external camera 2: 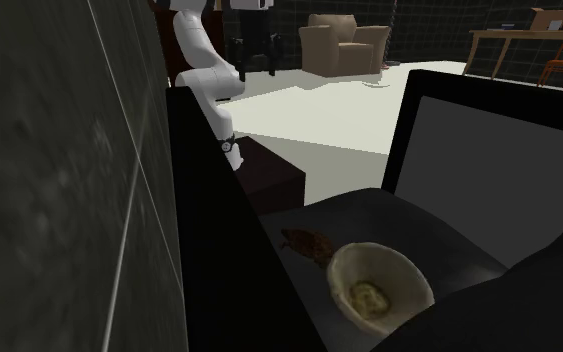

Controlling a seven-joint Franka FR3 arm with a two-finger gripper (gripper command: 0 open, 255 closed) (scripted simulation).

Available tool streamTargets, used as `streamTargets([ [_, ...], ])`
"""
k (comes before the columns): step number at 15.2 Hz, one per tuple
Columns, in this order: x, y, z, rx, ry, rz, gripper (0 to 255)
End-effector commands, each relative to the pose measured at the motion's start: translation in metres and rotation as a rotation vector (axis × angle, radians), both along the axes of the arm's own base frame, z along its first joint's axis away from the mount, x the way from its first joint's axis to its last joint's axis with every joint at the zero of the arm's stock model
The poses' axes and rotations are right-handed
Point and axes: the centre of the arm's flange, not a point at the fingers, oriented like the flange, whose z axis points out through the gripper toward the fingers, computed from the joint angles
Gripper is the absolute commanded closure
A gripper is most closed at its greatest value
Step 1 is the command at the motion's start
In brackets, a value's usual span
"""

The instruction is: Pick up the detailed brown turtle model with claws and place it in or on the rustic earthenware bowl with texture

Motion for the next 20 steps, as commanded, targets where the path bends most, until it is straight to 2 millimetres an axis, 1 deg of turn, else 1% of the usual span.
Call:
streamTargets([
  [1,0.0,0.0,0.0,0.0,0.0,0.0,0],
  [10,0.045,-0.029,-0.094,-0.022,-0.114,0.134,0],
  [15,0.076,-0.043,-0.144,-0.035,-0.177,0.208,0],
  [20,0.111,-0.055,-0.191,-0.047,-0.24,0.282,0],
])
